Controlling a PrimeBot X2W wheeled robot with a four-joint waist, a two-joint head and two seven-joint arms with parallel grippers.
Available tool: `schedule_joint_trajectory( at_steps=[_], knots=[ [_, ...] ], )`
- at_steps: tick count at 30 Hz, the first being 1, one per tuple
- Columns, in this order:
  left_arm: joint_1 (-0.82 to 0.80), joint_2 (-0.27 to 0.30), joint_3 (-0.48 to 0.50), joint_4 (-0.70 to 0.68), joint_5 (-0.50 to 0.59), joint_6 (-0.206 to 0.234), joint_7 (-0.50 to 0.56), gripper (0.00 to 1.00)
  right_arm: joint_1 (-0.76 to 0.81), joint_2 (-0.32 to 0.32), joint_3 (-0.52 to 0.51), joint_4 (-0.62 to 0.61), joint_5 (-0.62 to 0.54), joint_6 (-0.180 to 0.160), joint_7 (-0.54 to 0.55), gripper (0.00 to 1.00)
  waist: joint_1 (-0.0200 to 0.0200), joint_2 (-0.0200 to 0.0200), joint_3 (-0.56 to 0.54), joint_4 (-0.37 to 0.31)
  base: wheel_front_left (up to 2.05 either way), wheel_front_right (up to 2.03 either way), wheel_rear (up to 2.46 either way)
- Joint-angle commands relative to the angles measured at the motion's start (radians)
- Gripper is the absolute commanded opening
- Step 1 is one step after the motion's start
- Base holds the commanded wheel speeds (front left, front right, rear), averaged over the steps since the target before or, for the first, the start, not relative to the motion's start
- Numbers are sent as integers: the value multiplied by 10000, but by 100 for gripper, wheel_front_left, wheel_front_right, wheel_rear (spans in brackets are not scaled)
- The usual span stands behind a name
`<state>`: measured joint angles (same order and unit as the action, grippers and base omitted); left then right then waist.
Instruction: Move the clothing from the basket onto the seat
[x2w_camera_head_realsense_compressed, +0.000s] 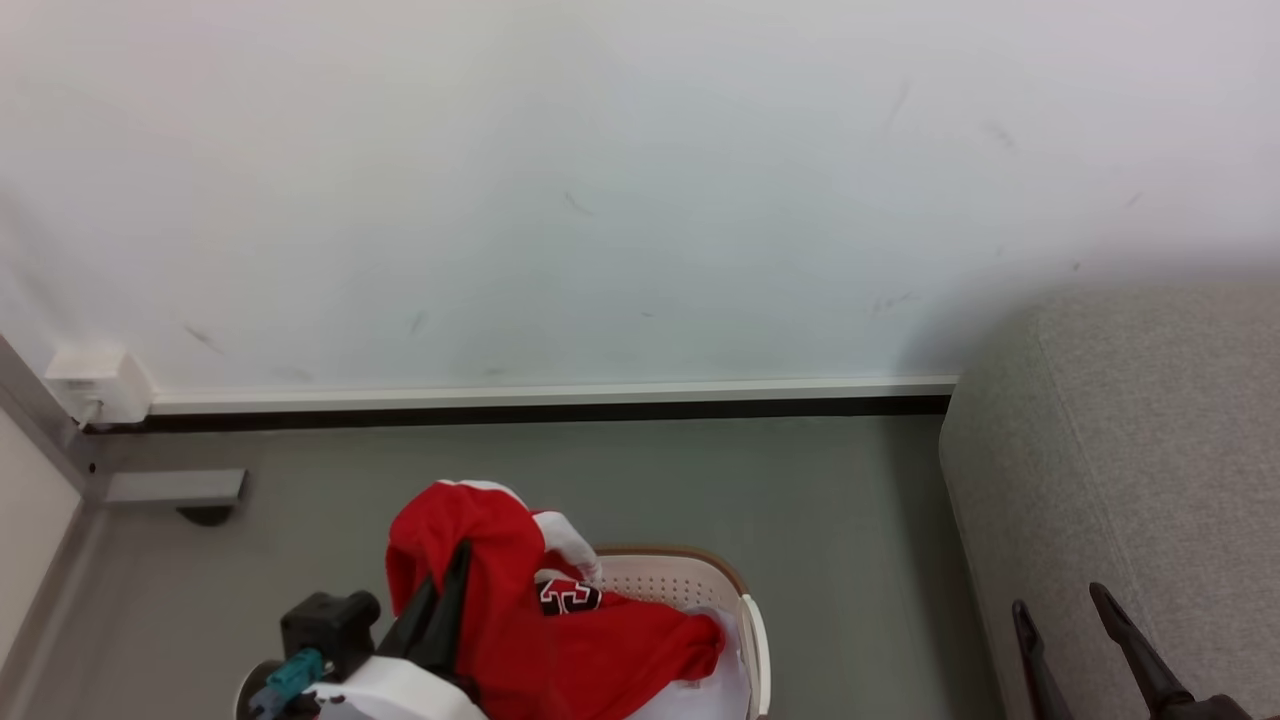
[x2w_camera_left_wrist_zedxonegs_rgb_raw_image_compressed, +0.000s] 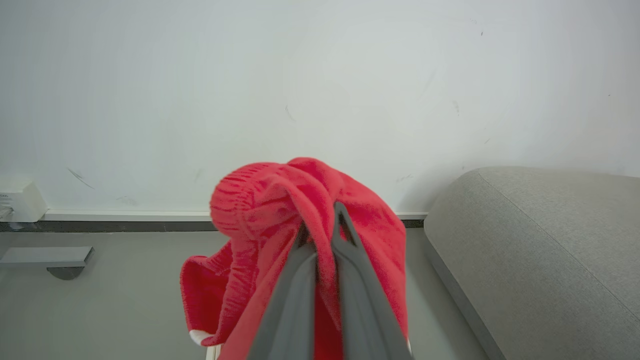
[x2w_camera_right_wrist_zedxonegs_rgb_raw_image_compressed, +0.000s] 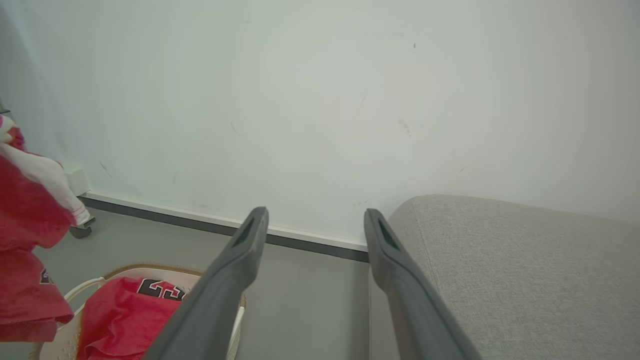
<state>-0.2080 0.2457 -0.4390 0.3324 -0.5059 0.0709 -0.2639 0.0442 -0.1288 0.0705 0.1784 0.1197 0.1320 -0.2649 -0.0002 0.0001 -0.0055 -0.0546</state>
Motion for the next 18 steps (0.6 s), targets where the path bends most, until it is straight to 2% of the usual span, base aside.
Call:
schedule_joint_trajectory(
  at_steps=[1,18],
  knots=[
    [214,107,104,-63,171,-44,-8,0,150,-82,17,30,10,-25,8,100,2,-1,-114,-58,0,0,0],
    [222,-45,380,-90,774,-323,-9,0,97,-21,326,-64,163,-25,8,100,2,-1,-171,-132,0,0,0]
  ],
)
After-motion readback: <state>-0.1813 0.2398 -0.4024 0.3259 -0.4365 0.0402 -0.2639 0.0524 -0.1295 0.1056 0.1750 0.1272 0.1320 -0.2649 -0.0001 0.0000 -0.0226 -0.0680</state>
